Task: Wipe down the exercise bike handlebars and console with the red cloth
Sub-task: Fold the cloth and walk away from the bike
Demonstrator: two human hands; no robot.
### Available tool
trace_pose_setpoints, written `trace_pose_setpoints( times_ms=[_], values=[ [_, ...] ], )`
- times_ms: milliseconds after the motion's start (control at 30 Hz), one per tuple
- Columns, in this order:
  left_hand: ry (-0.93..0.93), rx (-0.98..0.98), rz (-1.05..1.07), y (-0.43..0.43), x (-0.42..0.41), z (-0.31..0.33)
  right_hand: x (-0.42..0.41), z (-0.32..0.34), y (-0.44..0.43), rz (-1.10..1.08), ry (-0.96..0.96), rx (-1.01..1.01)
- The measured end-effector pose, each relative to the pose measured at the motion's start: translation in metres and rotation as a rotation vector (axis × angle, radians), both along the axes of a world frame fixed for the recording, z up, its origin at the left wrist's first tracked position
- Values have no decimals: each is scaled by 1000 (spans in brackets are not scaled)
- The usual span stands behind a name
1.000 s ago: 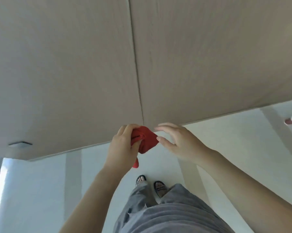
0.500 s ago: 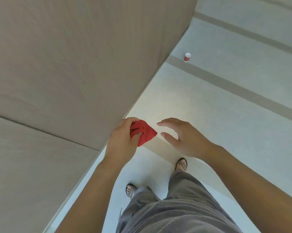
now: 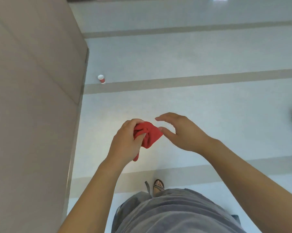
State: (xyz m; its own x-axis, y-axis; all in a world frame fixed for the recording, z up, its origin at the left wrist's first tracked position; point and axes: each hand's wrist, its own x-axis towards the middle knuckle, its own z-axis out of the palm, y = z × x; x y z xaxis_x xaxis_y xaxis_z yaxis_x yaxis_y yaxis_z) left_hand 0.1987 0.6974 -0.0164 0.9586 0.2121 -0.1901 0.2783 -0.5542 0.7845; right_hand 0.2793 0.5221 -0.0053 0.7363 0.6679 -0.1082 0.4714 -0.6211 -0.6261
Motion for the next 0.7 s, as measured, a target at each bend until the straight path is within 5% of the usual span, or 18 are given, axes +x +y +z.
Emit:
trace_pose_setpoints(
  times_ms=[200, 700],
  values=[
    [26, -39, -183, -52, 129, 5, 93, -2, -74, -235, 40, 16],
    [36, 93, -327, -52, 503, -2, 424, -5, -86, -362, 135, 7]
  ],
)
